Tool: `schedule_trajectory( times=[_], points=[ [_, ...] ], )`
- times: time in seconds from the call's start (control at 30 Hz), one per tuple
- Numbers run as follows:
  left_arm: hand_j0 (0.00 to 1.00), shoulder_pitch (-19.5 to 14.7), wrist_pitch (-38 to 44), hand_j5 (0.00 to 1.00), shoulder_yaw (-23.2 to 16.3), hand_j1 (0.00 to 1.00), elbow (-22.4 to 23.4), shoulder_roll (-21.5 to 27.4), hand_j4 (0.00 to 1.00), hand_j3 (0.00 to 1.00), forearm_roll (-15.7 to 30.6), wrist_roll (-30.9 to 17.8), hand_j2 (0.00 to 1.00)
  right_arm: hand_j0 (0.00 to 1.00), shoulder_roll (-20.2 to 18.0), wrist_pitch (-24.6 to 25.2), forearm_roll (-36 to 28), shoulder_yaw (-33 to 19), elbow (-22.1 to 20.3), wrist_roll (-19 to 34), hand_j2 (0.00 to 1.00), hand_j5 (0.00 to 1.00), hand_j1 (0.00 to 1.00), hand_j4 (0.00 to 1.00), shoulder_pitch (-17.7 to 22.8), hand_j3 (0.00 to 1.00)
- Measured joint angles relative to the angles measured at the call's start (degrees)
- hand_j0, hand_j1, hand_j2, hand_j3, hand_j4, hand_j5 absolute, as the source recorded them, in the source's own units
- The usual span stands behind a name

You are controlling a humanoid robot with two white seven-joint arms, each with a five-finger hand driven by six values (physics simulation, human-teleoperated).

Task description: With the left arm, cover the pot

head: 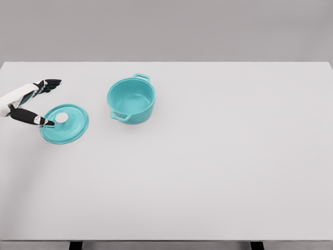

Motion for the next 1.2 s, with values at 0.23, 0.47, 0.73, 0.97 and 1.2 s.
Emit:
schedule_trajectory(
  times=[0.23, 0.47, 0.73, 0.97, 1.2],
  points=[
    [1.00, -0.62, 3.53, 1.00, 2.05, 1.00, 3.12, -4.60, 1.00, 1.00, 0.34, 0.00, 1.00, 1.00, 0.00, 0.00, 0.00, 0.00, -0.01, 0.00, 1.00, 1.00, 1.00, 1.00, 0.09, 1.00],
    [1.00, 1.13, 3.46, 1.00, 2.57, 1.00, 3.63, -6.00, 1.00, 1.00, 0.04, -0.01, 1.00, 1.00, 0.00, 0.00, 0.00, 0.00, 0.00, 0.00, 1.00, 1.00, 1.00, 1.00, 0.00, 1.00],
    [1.00, 2.54, -0.31, 1.00, 3.07, 1.00, 4.83, -6.13, 1.00, 1.00, -1.39, 0.00, 1.00, 1.00, 0.00, 0.00, 0.00, 0.00, -0.01, 0.00, 1.00, 1.00, 1.00, 1.00, 0.00, 1.00],
    [1.00, 2.45, -1.47, 1.00, 3.95, 1.00, 4.97, -6.09, 1.00, 1.00, -1.64, 0.00, 1.00, 1.00, 0.00, 0.00, 0.00, 0.00, -0.01, 0.00, 1.00, 1.00, 1.00, 1.00, 0.09, 1.00],
    [0.91, 2.54, -1.57, 0.91, 4.16, 0.91, 5.16, -6.11, 0.91, 0.91, -1.74, 0.00, 0.91, 1.00, 0.00, 0.00, 0.00, 0.00, -0.01, 0.00, 1.00, 1.00, 1.00, 1.00, 0.00, 1.00]
  ],
)
